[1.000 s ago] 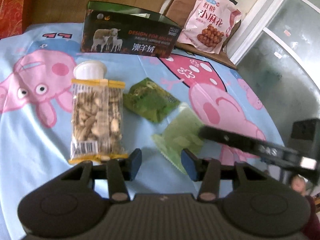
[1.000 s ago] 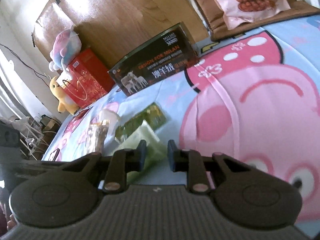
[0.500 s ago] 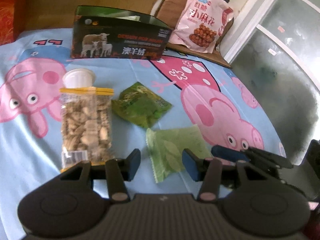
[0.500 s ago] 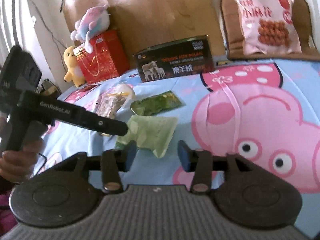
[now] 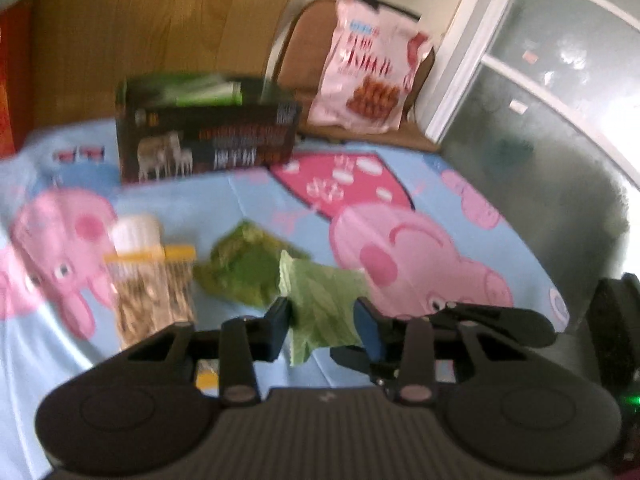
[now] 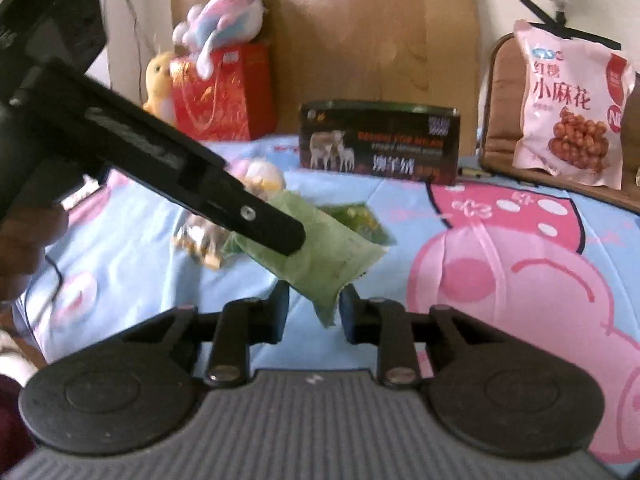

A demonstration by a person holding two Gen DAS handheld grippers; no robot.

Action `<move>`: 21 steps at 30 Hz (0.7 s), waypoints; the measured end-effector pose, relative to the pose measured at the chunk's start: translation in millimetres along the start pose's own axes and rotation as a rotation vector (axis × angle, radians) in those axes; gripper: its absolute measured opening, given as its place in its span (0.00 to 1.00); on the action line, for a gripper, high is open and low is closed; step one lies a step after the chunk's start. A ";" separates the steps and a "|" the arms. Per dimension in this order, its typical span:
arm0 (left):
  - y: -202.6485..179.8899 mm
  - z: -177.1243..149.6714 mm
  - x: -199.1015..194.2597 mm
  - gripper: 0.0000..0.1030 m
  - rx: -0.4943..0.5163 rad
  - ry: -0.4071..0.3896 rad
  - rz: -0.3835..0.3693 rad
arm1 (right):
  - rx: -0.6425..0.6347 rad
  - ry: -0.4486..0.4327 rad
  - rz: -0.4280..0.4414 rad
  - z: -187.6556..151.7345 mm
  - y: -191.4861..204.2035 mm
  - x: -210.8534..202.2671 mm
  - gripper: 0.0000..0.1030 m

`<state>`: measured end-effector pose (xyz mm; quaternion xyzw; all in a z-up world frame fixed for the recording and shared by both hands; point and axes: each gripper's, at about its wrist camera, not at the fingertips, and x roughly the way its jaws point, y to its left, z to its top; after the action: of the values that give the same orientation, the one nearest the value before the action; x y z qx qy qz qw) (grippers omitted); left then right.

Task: Organize snacks
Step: 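Carry the pale green packet into the black box and release it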

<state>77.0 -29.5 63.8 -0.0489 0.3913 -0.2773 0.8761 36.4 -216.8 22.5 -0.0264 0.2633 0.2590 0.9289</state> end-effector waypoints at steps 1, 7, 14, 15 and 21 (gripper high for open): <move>0.2 3.0 -2.4 0.34 0.006 -0.011 0.005 | 0.006 -0.011 0.006 3.9 -0.8 0.4 0.26; 15.1 28.6 -2.3 0.34 -0.001 -0.051 0.047 | -0.018 -0.066 -0.011 28.8 3.9 17.8 0.26; 41.3 88.8 -0.9 0.35 0.037 -0.161 0.111 | -0.088 -0.148 -0.047 84.1 -0.7 57.9 0.26; 47.3 98.3 2.0 0.36 0.039 -0.177 0.122 | -0.093 -0.154 -0.047 93.9 -2.9 67.4 0.26; 94.4 145.0 40.2 0.39 -0.011 -0.214 0.215 | -0.057 -0.131 -0.039 138.3 -18.6 134.8 0.26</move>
<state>244.3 9.9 108.6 -0.0409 0.3003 -0.1728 0.9372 209.4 -144.3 71.9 -0.0409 0.1940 0.2495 0.9479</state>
